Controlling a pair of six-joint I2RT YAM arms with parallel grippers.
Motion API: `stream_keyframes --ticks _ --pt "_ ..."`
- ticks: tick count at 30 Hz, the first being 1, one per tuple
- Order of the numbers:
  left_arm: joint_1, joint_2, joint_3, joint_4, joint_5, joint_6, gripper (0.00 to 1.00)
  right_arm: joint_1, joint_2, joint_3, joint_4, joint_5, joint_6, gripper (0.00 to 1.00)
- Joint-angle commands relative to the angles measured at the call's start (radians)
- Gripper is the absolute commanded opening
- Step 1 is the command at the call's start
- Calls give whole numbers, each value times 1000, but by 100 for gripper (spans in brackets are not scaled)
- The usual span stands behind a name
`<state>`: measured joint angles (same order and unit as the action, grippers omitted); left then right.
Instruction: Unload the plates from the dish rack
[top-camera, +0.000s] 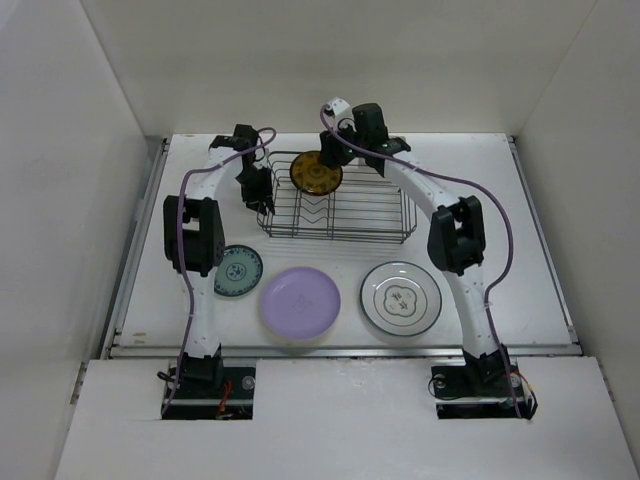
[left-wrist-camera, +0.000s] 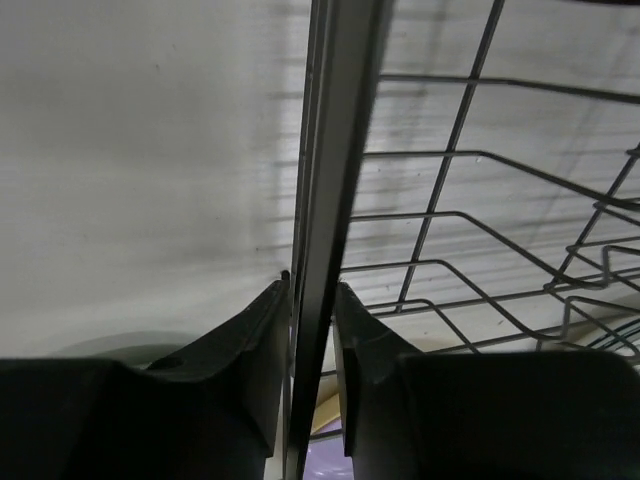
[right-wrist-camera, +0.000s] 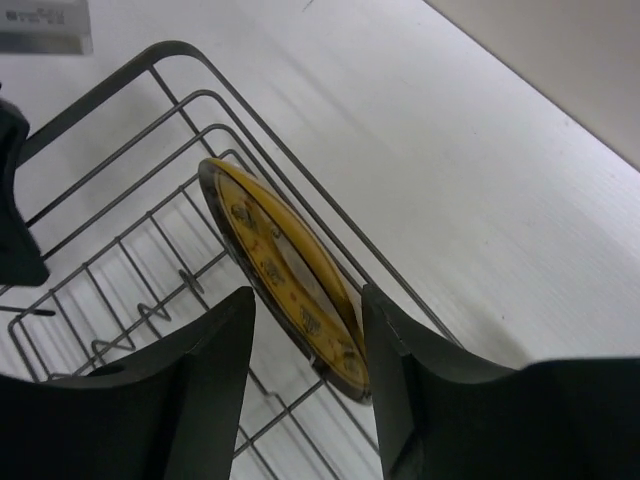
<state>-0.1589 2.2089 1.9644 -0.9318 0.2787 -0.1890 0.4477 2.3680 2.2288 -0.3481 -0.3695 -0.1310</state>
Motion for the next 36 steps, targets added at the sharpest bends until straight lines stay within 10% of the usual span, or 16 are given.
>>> stream_keyframes --ticks 1,6,11,31,36 --pt "2 -43 -36 -30 37 -33 23 9 42 37 106 -26 1 52" --pt "12 -43 -36 -30 37 -33 13 9 51 37 126 -26 1 45" --pt "12 -43 -36 -21 47 -33 0 9 51 37 135 -22 1 1" --pt "12 -78 -36 18 80 -175 0 19 -466 -251 253 420 208 0" --pt "12 -58 22 -35 34 -73 50 19 -535 -319 172 379 294 0"
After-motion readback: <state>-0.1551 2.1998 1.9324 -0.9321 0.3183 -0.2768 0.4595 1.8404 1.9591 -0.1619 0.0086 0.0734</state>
